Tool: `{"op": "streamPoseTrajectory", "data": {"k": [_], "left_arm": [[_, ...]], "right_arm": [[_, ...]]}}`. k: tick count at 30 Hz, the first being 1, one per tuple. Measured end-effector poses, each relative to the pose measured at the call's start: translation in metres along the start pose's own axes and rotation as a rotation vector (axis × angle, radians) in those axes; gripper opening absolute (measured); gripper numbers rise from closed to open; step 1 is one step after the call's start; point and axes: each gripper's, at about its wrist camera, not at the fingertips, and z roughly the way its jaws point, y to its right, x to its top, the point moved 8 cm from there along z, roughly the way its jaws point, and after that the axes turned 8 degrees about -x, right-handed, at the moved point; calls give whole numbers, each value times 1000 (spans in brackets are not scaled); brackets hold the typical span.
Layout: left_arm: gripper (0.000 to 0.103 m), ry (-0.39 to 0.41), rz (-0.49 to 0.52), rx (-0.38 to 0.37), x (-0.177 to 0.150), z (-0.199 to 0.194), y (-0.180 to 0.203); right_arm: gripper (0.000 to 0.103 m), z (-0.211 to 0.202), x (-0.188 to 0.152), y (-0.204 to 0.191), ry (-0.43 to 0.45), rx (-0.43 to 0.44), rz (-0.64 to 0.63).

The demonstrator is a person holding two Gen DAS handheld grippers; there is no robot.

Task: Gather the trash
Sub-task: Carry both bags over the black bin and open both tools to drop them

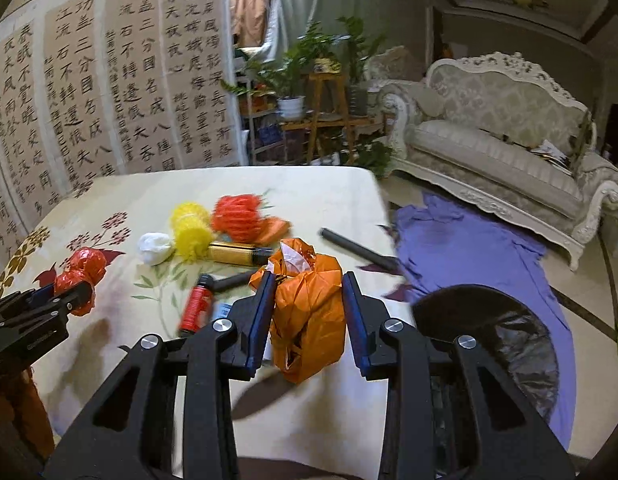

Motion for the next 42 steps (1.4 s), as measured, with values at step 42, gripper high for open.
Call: {"op": "streamPoseTrajectory", "data": {"k": [42], "left_arm": [[54, -86, 402, -275, -24, 82, 285]], "right_arm": [[36, 31, -66, 216, -81, -227, 264]]}}
